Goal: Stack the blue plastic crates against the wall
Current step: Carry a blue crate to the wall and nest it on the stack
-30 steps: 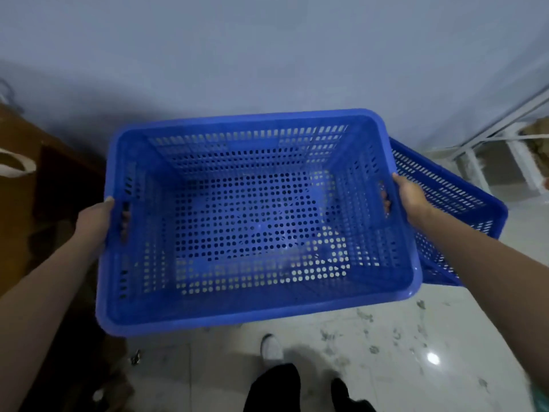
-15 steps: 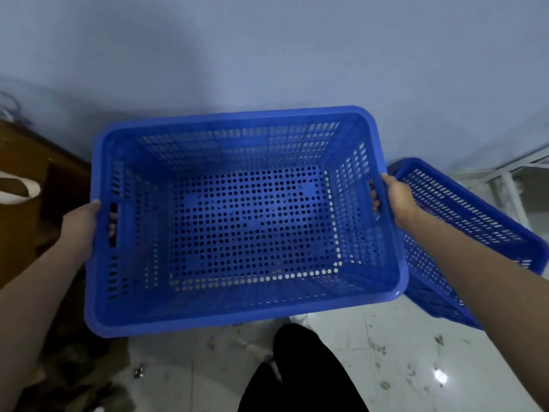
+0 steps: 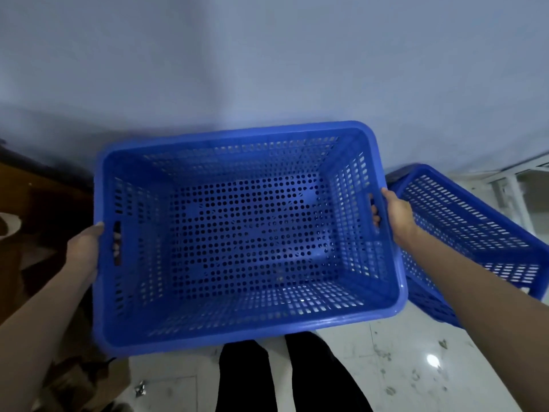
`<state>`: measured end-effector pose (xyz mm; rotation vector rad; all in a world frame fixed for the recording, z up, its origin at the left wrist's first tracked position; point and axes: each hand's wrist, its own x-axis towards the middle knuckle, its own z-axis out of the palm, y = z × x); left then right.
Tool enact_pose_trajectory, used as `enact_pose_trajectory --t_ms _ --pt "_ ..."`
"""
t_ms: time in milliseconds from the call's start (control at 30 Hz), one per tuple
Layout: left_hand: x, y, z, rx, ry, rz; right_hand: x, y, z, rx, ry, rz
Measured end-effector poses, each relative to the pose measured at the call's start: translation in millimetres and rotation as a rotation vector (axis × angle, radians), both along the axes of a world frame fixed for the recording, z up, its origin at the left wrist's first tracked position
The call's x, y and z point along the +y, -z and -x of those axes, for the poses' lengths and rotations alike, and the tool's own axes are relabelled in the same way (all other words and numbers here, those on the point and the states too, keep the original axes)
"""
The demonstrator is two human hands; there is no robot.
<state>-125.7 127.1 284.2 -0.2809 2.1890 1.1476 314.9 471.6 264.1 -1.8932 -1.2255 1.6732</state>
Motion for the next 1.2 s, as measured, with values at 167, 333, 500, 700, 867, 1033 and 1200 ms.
enact_pose_trajectory --t_ms 167,333,500,700,867,1033,1200 --pt "-2.1 18.2 25.6 -0.008 0.050 -0.023 -6.9 13.6 17.3 -0.002 0.046 -0.007" --pt "0.0 32.7 37.4 -0.061 0.060 -0.022 -6.3 30.1 23.5 -0.019 0.063 0.009" --pt "7.4 42.3 44.0 -0.078 0.073 -0.005 -2.1 41.2 24.8 -0.047 0.069 0.052" --pt "12.5 47.0 46.5 -0.061 0.073 -0.006 1.8 49.5 27.1 -0.054 0.068 0.049" --pt "13.6 44.3 47.6 -0.038 0.055 0.015 3.4 51.1 28.6 -0.056 0.040 0.051" --pt "11.3 44.4 47.9 -0.021 0.050 0.001 3.1 48.5 35.9 -0.092 -0.012 0.030" --pt "14.9 45.8 46.6 -0.009 0.082 0.000 0.4 45.2 41.4 -0.160 -0.006 -0.034"
